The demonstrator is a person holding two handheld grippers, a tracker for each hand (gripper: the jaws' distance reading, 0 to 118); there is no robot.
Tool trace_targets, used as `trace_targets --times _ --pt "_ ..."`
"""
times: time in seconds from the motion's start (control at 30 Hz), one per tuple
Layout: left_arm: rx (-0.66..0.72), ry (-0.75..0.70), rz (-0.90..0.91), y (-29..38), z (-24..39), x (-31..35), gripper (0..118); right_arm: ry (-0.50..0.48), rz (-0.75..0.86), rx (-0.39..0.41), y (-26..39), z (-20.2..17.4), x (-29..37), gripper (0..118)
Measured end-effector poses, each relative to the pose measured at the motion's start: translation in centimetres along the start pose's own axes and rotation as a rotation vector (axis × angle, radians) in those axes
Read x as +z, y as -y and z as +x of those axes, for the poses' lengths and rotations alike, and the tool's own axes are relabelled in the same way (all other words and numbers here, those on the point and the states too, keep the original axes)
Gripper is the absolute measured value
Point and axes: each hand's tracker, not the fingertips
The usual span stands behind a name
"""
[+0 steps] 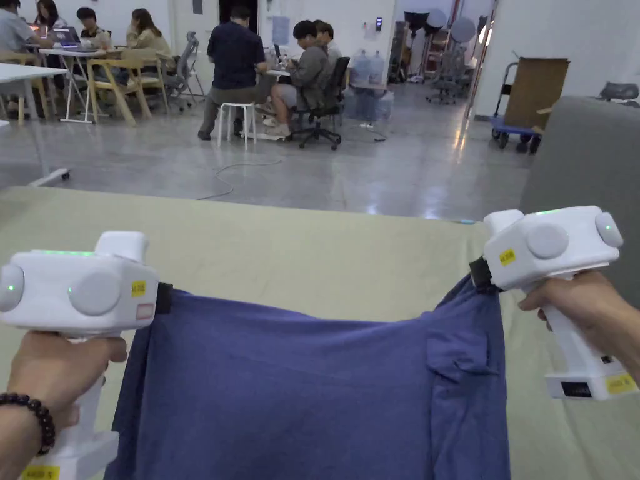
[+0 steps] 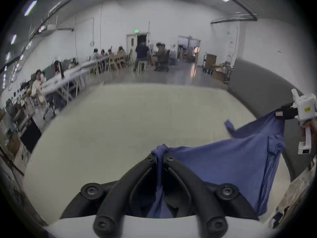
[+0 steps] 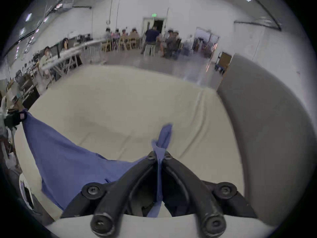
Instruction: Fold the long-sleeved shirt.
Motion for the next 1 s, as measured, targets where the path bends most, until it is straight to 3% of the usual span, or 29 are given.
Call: trace_targets --times 0.2,0.3,0.37,0.63,1.0 --pt "-0.026 0.006 0.231 -15.3 3.1 6.9 2 0.143 0.243 -0.058 -12.3 5.4 12.1 0" --pt "0.033 0.046 0.306 -21.0 3.8 9.4 2 0.132 0.335 -0.119 -16.2 7.0 16.8 0" --pt "0.073 0.067 0.308 -23.4 4.1 10.0 2 0.157 0.354 -0.12 -18.0 7.9 18.5 0" --pt "0.121 0.05 0.34 -26.2 4.4 10.0 2 0.197 0.399 -0.167 -18.9 9.7 21.3 0" --pt "0.086 0.049 0.355 -26.7 5.3 9.9 2 0.222 0.419 -0.156 -18.3 8.4 21.3 0"
